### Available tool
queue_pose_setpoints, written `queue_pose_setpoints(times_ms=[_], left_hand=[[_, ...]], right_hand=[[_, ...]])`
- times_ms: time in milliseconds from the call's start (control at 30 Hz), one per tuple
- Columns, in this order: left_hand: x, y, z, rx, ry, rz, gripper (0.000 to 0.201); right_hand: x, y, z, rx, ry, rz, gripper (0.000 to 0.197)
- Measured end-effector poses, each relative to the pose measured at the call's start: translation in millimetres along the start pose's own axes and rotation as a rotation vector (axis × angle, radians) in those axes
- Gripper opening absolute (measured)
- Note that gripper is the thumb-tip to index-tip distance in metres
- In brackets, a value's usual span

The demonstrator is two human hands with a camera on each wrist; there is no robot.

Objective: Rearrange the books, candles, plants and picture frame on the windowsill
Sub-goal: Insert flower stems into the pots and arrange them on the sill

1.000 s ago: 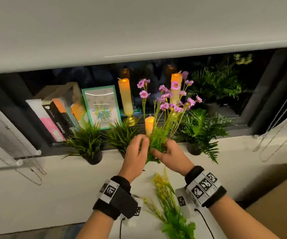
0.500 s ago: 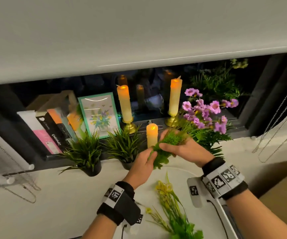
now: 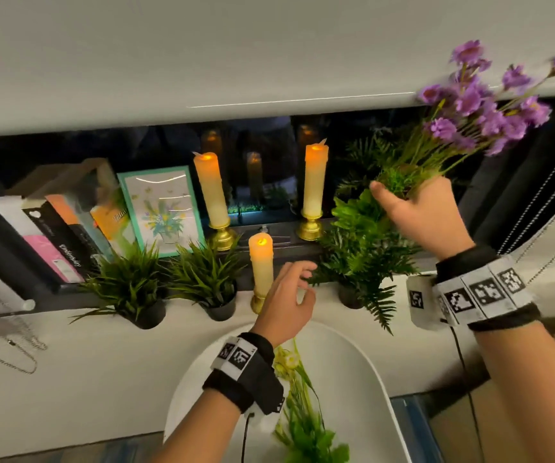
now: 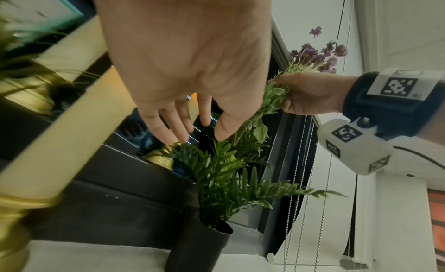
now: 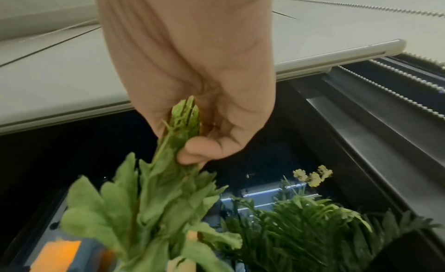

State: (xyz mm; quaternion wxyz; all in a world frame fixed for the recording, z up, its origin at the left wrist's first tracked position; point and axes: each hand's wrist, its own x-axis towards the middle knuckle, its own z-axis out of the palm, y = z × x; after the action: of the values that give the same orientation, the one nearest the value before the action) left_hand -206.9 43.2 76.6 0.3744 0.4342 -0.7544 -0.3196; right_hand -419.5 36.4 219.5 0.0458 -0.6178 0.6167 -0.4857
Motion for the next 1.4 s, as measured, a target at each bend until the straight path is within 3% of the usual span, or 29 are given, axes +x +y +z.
queue_pose_setpoints(times_ms=[133,300,400,533,833,1033,1167,1400], left_hand=[[20,10,23,0.179,0.08,0.048,0.06],[46,21,47,0.429,-0.071,0.041,0.076],[53,16,60,0.543,-0.177,-0.011,0.057],[48,5,69,0.575,-0.166,-0.059,0.036],[54,0,79,0.616,-0.111,-0.063,0.038],[57,1,78,0.62,-0.066,-0.084,0.018],[59,-2,80,0.66,-0.066,-0.089,0.031],[60,-1,81,0.705,-0.092,-0.086,0.03]], right_hand=[[12,30,-12,-0.118,0.003,-0.05,0.058],[16,53,2,-0.171,-0.141,-0.054,0.038],[15,66,18,-0.183,-0.217,-0.015,0.036],[15,77,33,-0.168,-0.254,0.017,0.034],[22,76,28,-0.062,-0.183,-0.02,0.028],[31,77,23,-0.051,-0.166,-0.026,0.039],[26,87,35,-0.103,-0.257,0.012,0.029],[30,92,33,-0.109,-0.262,0.034,0.03]])
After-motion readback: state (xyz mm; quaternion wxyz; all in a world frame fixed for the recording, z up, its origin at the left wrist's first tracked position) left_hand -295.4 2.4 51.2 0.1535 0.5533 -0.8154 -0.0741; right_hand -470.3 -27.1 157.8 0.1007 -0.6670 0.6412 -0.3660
